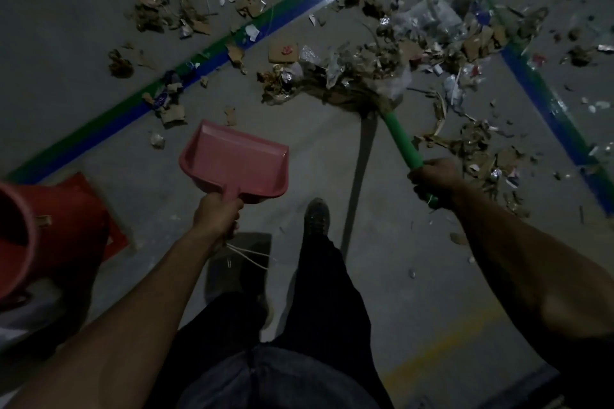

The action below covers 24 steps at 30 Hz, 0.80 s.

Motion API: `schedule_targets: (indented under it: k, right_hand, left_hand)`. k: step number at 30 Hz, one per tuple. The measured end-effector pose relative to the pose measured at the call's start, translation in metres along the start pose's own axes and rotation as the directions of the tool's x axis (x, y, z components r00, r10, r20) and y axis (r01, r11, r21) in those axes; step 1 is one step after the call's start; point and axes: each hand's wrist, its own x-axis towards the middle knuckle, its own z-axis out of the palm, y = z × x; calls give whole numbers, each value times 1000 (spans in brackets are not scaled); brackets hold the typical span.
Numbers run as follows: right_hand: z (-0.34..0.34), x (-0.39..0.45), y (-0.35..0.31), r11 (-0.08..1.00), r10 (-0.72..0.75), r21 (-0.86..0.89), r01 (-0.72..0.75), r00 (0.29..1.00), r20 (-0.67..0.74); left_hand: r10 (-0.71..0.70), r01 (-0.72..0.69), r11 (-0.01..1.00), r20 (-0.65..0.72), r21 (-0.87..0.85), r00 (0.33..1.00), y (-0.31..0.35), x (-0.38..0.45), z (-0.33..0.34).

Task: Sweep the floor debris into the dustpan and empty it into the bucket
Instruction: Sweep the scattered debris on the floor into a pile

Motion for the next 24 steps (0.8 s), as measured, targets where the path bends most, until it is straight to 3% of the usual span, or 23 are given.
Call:
schedule_targets:
  k: [6, 12, 19, 24]
  right_hand:
    - [-30, 50, -60, 977, 8, 214, -11, 1000, 13]
    - [-10, 25, -72, 836, -29, 549, 20, 1000, 8]
    - [42, -84, -27, 879, -147, 472, 66, 980, 136]
    - [68, -128, -13, 926, -260, 341, 159, 926, 274]
  left_hand:
    - [-5, 5, 1000, -45, -21, 999, 32, 14, 31]
    - [27, -25, 999, -68, 31, 997, 54, 15, 42]
    - [50, -34, 987, -101, 157, 994, 58, -5, 17]
    - [31, 23, 936, -149, 352, 988, 51, -21, -1]
